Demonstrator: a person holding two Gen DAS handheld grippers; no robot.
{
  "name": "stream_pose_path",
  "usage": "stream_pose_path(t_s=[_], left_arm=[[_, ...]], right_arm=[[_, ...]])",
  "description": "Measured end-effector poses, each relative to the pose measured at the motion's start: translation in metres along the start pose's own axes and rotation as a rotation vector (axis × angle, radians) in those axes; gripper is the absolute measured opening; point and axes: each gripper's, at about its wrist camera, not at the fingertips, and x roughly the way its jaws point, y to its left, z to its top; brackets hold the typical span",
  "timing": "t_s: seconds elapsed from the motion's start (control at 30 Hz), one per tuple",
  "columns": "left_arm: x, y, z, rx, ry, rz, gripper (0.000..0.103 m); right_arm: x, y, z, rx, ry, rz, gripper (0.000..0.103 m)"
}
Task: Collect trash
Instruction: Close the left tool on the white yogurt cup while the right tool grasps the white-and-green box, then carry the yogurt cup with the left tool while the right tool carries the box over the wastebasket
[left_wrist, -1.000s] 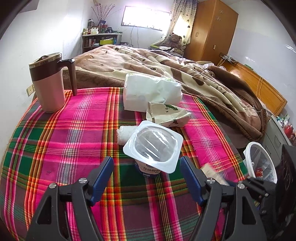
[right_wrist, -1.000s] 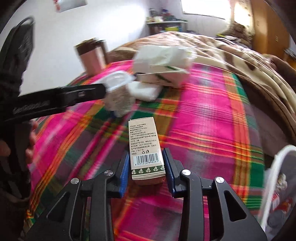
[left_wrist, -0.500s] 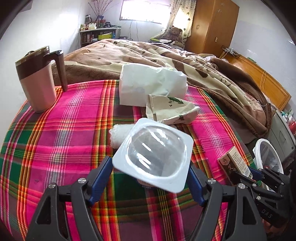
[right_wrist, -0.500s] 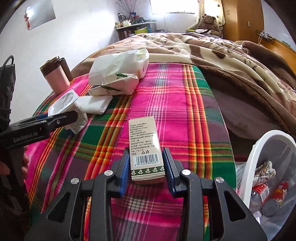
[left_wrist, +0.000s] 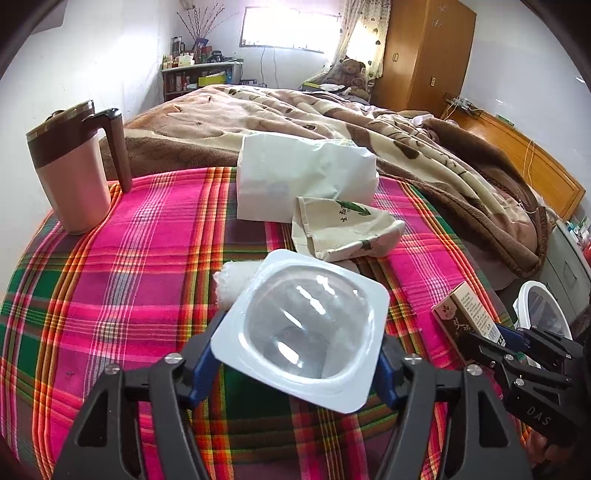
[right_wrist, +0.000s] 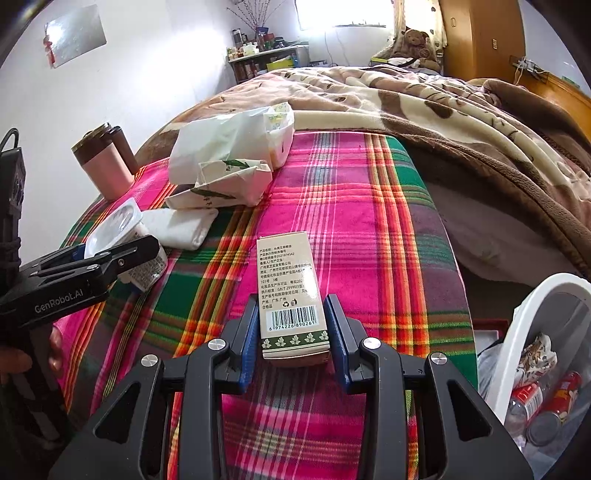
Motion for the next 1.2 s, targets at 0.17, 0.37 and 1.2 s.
stream_pose_path(t_s=[0.17, 0.37, 1.2], left_arm=[[0.0, 0.0, 0.0, 0.0, 0.002, 0.007, 0.051], [-0.009, -0.003, -0.001, 0.001, -0.017, 0.011, 0.05], [-0.075, -0.059, -0.013, 0.074, -0.111, -0.058, 0.05]], right_arm=[[-0.001, 0.0, 0.0, 0.005, -0.004, 0.004, 0.035], [-0.004, -0.001, -0.001, 0.014, -0.015, 0.007, 0.035], [-0.068, -0.021, -0.012, 0.054, -0.137, -0.013, 0.035]])
